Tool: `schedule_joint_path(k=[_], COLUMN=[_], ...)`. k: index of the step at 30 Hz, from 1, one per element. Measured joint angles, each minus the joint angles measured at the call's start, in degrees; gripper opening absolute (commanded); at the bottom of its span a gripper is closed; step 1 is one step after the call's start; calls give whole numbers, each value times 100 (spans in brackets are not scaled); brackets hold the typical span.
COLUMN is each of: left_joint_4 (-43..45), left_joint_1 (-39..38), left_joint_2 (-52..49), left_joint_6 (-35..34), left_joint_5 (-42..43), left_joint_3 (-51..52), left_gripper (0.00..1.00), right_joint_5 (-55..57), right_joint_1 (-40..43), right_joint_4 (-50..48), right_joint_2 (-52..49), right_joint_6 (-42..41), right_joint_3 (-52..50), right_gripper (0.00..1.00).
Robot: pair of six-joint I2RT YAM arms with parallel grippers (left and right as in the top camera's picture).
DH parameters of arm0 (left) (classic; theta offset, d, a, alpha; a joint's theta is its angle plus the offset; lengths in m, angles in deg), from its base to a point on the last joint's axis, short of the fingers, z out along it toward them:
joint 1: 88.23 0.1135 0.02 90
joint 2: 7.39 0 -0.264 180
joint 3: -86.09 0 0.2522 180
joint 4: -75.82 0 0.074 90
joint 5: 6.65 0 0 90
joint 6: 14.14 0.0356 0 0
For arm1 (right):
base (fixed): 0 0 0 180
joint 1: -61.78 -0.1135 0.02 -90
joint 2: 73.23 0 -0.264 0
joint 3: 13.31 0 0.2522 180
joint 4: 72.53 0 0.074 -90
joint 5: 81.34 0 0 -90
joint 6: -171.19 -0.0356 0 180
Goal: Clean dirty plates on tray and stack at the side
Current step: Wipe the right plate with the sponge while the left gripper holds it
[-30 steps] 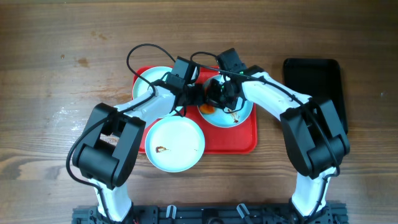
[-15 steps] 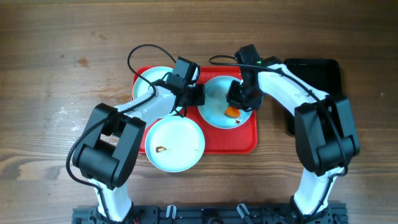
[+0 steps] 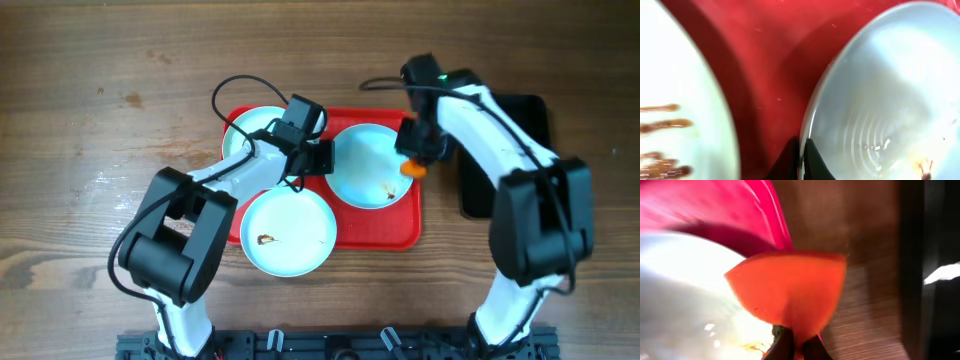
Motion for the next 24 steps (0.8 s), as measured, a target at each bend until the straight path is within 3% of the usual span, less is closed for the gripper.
schedule_joint_path(k=[5,9,15,24], left_joint_4=[0,37,107,105], left_joint_1=[48,48,48,48], left_joint_2=[2,7,7,7], left_joint_6=[-22,-122,-234,-258], left_joint_5=[-61,-195,-306,-326], left_joint_3=[0,0,2,2], left_gripper=[4,4,4,4], right_joint_5=[-662,-1364,-1744,-1687], right_joint_1=[-118,-664,-1460,-1473], right_joint_4=[-164,-787,-1751,-2439], right_joint_2=[529,518,516,514], right_joint_6=[216,304,-114,-651], right_joint_3=[116,-514,-1349,-1759], right_gripper=[4,4,4,4])
